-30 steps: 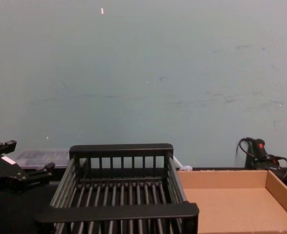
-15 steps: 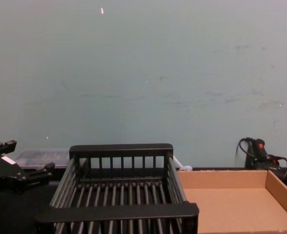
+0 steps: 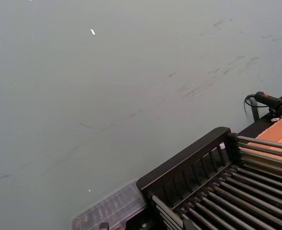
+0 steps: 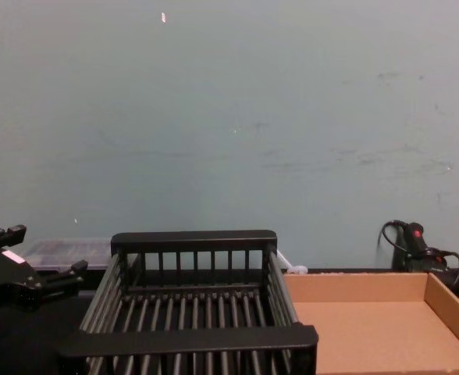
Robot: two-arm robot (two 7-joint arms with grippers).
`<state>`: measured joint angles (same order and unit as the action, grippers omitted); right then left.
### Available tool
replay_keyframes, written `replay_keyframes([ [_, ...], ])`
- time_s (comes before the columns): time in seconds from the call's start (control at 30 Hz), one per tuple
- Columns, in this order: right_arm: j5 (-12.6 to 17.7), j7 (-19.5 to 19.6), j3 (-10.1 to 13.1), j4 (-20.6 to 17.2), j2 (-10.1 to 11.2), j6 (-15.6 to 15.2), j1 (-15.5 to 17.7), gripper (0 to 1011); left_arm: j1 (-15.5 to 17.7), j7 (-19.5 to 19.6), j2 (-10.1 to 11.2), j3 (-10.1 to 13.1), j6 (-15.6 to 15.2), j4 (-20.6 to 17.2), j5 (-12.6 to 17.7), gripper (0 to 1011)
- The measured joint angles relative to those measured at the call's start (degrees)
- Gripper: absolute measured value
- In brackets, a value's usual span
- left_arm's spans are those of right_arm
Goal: Pick up the white tape and place it into the black box , Pick up the silver tape and place it into the brown box.
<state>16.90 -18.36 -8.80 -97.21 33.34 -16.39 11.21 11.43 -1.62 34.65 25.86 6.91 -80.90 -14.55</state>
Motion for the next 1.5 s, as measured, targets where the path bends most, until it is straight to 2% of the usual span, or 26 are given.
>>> replay_keyframes([
  [0.47, 0.05, -1.27, 0.12, -0.19, 0.11, 1.04, 0.13, 94, 0.00, 0.00, 0.00, 0.00, 0.00, 0.00, 0.00, 1001],
  [0.9, 1.29, -2.41, 0.59, -2.33, 0.41, 2.17, -0.34, 94, 0.00, 0.00, 0.00, 0.00, 0.00, 0.00, 0.00, 1001],
  [1.23, 1.22, -2.03, -0.60, -2.50, -0.56, 1.85, -4.58, 94, 0.00, 0.00, 0.00, 0.00, 0.00, 0.00, 0.00, 1001],
  [1.5, 0.00, -1.89, -2.72, -0.49, -1.81, 0.88, -9.71, 94, 0.00, 0.00, 0.00, 0.00, 0.00, 0.00, 0.00, 1001],
])
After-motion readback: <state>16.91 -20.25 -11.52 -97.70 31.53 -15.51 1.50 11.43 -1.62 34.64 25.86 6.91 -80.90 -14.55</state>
